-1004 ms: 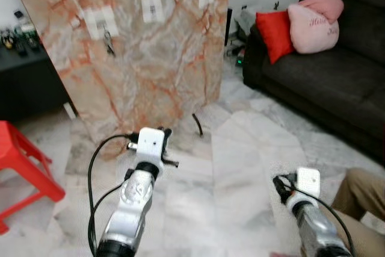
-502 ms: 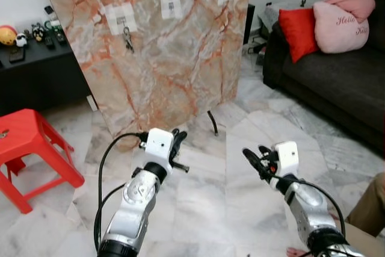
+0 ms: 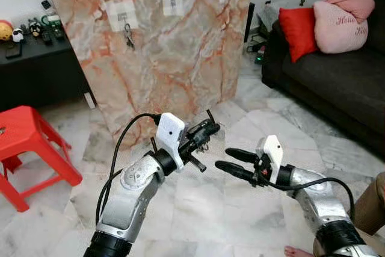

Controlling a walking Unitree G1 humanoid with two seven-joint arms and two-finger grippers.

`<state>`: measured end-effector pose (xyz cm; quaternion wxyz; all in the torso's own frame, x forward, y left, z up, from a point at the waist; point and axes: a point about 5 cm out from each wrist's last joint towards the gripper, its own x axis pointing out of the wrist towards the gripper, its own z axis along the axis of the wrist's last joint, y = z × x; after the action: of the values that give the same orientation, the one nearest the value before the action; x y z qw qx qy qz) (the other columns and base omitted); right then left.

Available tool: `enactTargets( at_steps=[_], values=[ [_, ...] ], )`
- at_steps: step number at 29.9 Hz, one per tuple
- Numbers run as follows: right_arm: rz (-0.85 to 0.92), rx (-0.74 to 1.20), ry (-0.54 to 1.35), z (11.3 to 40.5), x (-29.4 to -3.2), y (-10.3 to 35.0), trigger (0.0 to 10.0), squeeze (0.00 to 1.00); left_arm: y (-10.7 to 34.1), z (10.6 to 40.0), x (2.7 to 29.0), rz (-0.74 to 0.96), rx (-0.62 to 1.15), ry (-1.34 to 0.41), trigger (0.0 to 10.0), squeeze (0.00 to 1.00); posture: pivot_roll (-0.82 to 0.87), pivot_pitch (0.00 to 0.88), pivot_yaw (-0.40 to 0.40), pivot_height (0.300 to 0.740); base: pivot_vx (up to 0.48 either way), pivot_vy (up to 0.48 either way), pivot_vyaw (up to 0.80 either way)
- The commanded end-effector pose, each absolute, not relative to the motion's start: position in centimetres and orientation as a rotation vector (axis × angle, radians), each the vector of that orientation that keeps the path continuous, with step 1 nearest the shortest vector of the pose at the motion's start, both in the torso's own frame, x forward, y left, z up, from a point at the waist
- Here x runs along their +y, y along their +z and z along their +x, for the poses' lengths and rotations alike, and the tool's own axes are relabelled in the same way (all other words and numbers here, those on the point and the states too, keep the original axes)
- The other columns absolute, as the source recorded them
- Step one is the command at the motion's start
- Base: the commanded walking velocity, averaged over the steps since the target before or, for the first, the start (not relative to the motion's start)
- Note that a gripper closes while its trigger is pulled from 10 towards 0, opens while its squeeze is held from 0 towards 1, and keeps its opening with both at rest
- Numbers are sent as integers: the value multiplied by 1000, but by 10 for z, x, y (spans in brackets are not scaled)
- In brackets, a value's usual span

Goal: Hang keys on a hook

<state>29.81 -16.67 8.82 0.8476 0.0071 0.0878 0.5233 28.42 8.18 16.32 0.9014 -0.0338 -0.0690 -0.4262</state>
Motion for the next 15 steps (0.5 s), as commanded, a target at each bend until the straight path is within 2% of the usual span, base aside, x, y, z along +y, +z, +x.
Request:
enactTargets(
  at_steps=[1,5,6,7,9,12,15],
  values=[
    [-3,190,1166,294,-173,98,10000,0,162,276,79,-97,-113,-989,10000,0,18,0,-71,740,0,0,0],
    [-33,226,1242,284,-179,104,10000,0,154,269,83,-124,-47,-1071,10000,0,9,0,-64,740,0,0,0],
    [-86,255,1237,283,-183,103,10000,0,151,266,85,-133,-16,-1104,10000,0,5,0,-61,740,0,0,0],
    [-181,295,1207,284,-189,98,10000,0,151,265,88,-134,1,-1124,10000,0,0,0,-58,740,0,0,0],
    [-258,298,1151,287,-192,94,10000,0,155,264,91,-157,1,-1139,10000,0,-2,0,-53,740,0,0,0],
    [-275,300,1031,295,-193,91,10000,0,161,263,96,-177,-6,-1149,10000,0,1,0,-47,740,0,0,0],
    [-253,314,992,292,-189,90,10000,0,166,260,101,-173,-5,-1165,10000,0,2,0,-37,740,0,0,0]
  ],
)
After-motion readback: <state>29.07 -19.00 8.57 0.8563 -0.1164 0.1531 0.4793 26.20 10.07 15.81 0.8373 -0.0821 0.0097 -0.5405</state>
